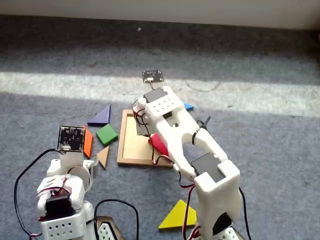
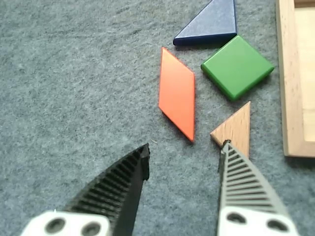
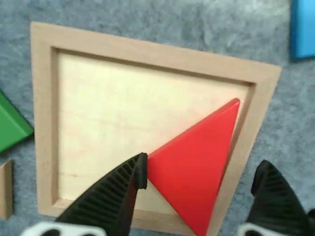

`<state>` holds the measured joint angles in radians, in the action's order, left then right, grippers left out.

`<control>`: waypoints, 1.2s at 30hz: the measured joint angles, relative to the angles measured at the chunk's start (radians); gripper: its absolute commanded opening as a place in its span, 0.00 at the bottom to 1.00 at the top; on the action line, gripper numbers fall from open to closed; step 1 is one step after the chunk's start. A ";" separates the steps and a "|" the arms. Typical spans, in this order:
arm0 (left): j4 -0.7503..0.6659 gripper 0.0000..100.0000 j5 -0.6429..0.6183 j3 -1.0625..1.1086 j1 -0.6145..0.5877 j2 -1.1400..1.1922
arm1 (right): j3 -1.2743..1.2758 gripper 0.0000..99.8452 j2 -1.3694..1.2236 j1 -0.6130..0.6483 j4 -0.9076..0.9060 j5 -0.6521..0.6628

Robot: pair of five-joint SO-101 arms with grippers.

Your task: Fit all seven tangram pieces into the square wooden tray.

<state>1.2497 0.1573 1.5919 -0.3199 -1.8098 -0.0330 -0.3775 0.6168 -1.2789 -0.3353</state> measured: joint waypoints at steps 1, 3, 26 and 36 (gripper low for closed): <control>0.000 0.24 0.000 0.000 0.000 0.000 | 0.000 0.32 0.000 0.005 -0.028 0.005; 0.000 0.24 0.000 0.000 0.000 0.000 | 0.000 0.32 0.000 0.032 -0.055 0.008; 0.000 0.24 0.000 0.000 0.000 0.000 | -0.084 0.32 -0.121 -0.020 -0.046 0.230; 0.000 0.24 0.000 0.000 0.000 0.000 | -0.147 0.32 -0.147 -0.020 -0.048 0.233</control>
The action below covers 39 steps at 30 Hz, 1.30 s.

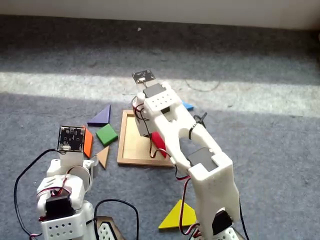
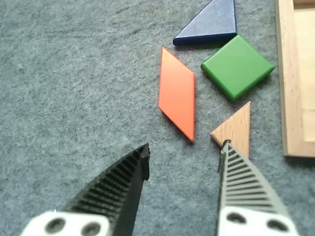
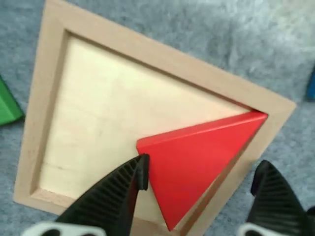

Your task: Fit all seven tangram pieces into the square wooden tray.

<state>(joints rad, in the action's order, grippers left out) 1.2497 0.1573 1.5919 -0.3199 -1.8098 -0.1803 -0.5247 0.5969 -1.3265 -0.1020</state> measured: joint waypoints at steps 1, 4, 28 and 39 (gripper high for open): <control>0.000 0.24 0.000 0.000 0.000 0.000 | -0.003 0.32 0.000 0.000 -0.006 0.000; 0.000 0.24 0.000 0.000 0.000 0.000 | -0.006 0.32 -0.002 0.000 -0.028 0.000; 0.000 0.24 0.000 0.000 0.000 0.000 | 0.061 0.32 0.259 -0.078 -0.279 0.000; 0.000 0.24 0.000 0.000 0.000 0.000 | 0.603 0.32 0.812 -0.078 -0.150 0.000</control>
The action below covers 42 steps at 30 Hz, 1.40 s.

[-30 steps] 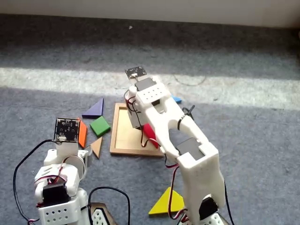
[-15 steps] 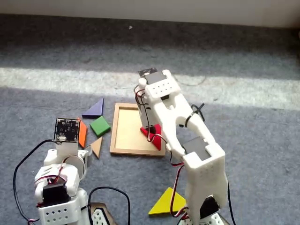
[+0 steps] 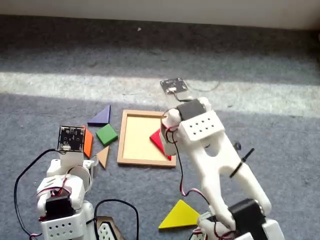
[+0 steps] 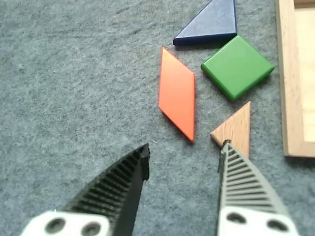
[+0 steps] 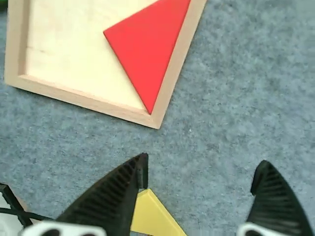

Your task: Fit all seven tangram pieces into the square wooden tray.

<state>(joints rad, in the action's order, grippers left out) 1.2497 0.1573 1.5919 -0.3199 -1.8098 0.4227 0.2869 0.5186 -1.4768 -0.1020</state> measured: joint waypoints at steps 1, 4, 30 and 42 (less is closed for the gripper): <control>0.000 0.24 0.000 0.000 0.000 0.000 | 0.046 0.32 0.044 0.000 0.021 0.000; 0.000 0.24 0.000 0.000 0.000 0.000 | 0.186 0.32 0.161 0.000 0.091 0.000; 0.089 0.24 0.083 -0.307 0.235 0.009 | 0.497 0.32 0.405 -0.560 0.440 -0.173; 0.091 0.28 0.084 -0.525 0.799 0.508 | 0.503 0.32 0.405 -0.775 0.517 -0.322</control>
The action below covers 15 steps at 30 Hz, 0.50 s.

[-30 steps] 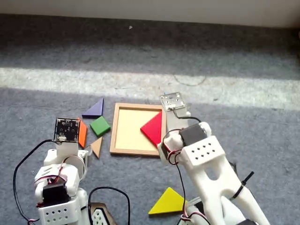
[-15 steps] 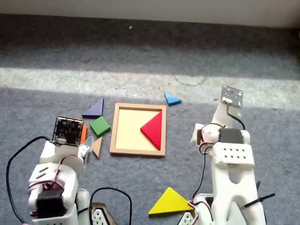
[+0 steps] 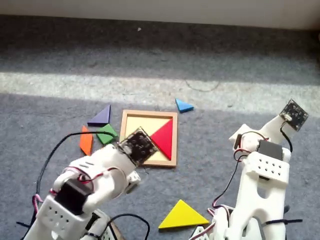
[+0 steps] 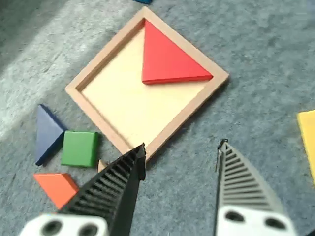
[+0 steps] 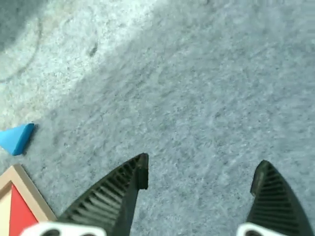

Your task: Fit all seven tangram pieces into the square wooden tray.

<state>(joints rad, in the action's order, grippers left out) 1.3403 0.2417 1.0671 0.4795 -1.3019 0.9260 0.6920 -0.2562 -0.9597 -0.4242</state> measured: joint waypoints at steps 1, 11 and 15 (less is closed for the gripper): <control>-0.006 0.29 0.000 -0.005 0.049 0.043 | 0.000 0.32 0.000 -0.017 0.003 -0.008; -0.219 0.31 -0.095 -0.006 0.356 0.394 | 0.000 0.32 0.000 -0.084 0.012 -0.017; -0.316 0.31 -0.112 -0.006 0.446 0.565 | 0.000 0.32 0.000 -0.094 0.012 -0.017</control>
<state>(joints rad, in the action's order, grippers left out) 1.0242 0.1297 1.0610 0.9260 -0.7373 0.9260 0.6920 -0.3498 -0.9475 -0.4411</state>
